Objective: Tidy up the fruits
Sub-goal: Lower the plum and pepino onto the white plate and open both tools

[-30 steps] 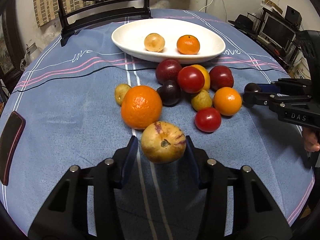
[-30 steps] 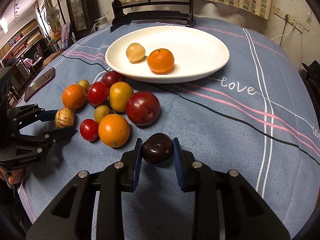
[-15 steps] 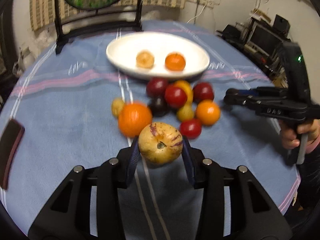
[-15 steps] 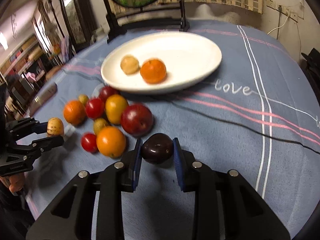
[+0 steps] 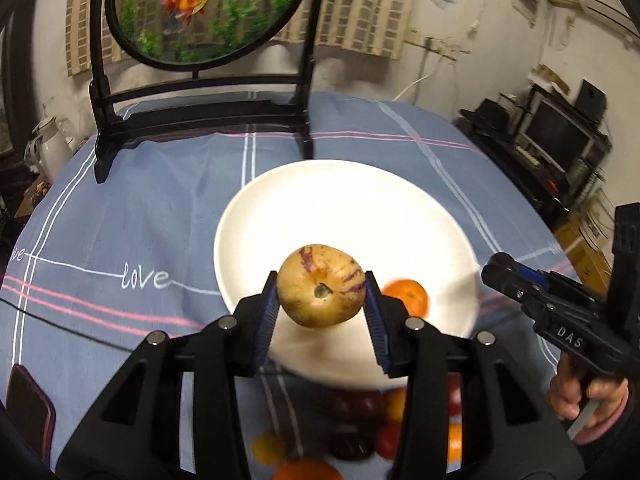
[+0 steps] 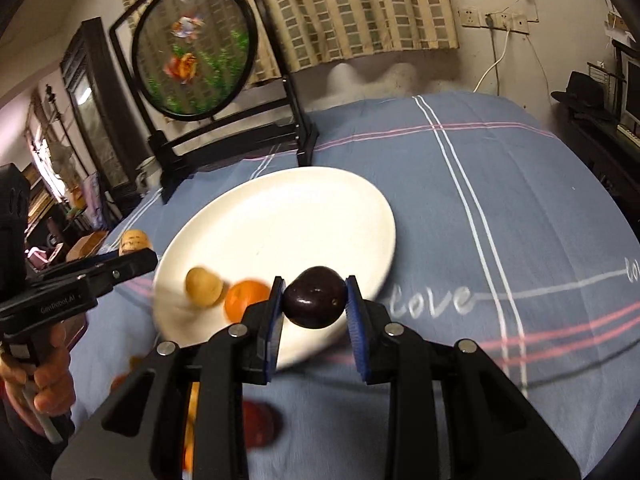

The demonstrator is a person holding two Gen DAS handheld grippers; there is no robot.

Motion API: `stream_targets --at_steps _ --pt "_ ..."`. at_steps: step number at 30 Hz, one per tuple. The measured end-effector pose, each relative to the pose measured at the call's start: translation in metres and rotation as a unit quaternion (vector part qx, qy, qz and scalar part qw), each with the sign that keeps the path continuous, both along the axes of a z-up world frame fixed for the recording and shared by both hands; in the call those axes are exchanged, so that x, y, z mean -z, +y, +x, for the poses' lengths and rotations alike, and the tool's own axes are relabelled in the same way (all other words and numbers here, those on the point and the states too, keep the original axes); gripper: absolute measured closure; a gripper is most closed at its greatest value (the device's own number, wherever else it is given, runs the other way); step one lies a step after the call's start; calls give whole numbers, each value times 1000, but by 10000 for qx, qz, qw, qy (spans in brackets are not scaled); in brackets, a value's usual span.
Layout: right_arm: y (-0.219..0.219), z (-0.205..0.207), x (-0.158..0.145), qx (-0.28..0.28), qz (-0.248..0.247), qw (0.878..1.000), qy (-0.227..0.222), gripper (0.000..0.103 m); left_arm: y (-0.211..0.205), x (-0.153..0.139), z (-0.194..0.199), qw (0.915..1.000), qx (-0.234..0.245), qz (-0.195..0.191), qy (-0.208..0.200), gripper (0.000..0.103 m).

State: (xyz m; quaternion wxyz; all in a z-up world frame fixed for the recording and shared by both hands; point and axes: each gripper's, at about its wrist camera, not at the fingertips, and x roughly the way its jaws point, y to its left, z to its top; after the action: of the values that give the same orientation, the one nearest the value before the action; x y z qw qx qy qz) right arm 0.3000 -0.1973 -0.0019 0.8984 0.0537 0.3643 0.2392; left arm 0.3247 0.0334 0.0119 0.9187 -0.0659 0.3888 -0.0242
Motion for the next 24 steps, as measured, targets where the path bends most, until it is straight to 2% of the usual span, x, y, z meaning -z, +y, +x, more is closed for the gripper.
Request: stream_targets --at_steps 6,11,13,14,15,16,18,20,24 --pt "20 35 15 70 -126 9996 254 73 10 18 20 9995 -151 -4 293 61" --pt "35 41 20 -59 -349 9991 219 72 14 29 28 9986 -276 52 454 60" --pt "40 40 22 -115 -471 9986 208 69 14 30 28 9984 -325 109 442 45" --pt "41 36 22 -135 -505 9984 192 66 14 27 25 9984 -390 169 385 28" --pt "41 34 22 -150 -519 9984 179 53 14 24 21 9985 -420 190 302 23" --pt "40 29 18 -133 -537 9984 116 48 14 18 16 9987 -423 217 207 23" --pt "38 18 10 -152 -571 9982 -67 48 14 5 -1 9989 -376 295 19 13" --pt "37 5 2 -219 -670 9973 -191 48 15 -5 -19 9985 -381 353 -182 9" --pt "29 -28 -4 -357 -548 9976 -245 48 17 -11 -58 9974 -320 459 -453 5"
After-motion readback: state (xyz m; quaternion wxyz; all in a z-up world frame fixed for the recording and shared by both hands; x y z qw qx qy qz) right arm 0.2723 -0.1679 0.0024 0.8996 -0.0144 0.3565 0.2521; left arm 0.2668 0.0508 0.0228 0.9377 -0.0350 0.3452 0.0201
